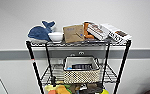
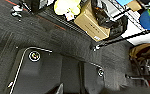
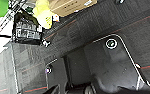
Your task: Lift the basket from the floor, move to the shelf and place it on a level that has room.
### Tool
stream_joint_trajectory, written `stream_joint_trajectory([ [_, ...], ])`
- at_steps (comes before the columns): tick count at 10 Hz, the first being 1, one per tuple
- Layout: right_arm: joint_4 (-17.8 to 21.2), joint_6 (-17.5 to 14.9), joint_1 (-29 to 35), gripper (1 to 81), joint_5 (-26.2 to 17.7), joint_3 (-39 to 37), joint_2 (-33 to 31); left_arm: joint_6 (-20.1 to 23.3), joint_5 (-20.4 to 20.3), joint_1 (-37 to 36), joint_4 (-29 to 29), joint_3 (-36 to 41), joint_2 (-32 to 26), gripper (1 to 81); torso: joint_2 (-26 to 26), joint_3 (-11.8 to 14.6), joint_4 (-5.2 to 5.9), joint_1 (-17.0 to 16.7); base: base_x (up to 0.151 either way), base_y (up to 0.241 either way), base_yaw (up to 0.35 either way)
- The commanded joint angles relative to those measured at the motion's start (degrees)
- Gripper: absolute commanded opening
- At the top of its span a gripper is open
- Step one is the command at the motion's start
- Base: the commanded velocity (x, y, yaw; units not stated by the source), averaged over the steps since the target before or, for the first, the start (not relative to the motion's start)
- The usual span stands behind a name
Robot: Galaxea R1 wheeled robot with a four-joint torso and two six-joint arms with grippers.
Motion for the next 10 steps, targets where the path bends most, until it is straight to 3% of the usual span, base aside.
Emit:
stream_joint_trajectory([
  [1, -3.75, -0.14, -1.5, 81.1, -1.28, -8.22, 5.75, 0.2, 1.47, -0.51, 2.56, -7.59, 4.27, 81.1, 0.0, 0.0, 0.0, 0.07, 0.0, 0.0, 0.0],
  [5, -5.78, -0.32, -5.37, 81.1, -0.13, -28.25, 17.87, 0.29, 1.64, 2.3, 3.36, -18.66, 11.66, 81.1, -0.02, 0.02, 0.0, 0.07, 0.0, 0.0, 0.0],
  [10, -9.55, -0.32, -7.39, 81.1, -0.13, -40.57, 26.76, 0.29, 2.08, 3.45, 4.67, -31.76, 20.62, 81.1, -0.05, 0.07, 0.0, 0.07, 0.0, 0.0, 0.0],
])
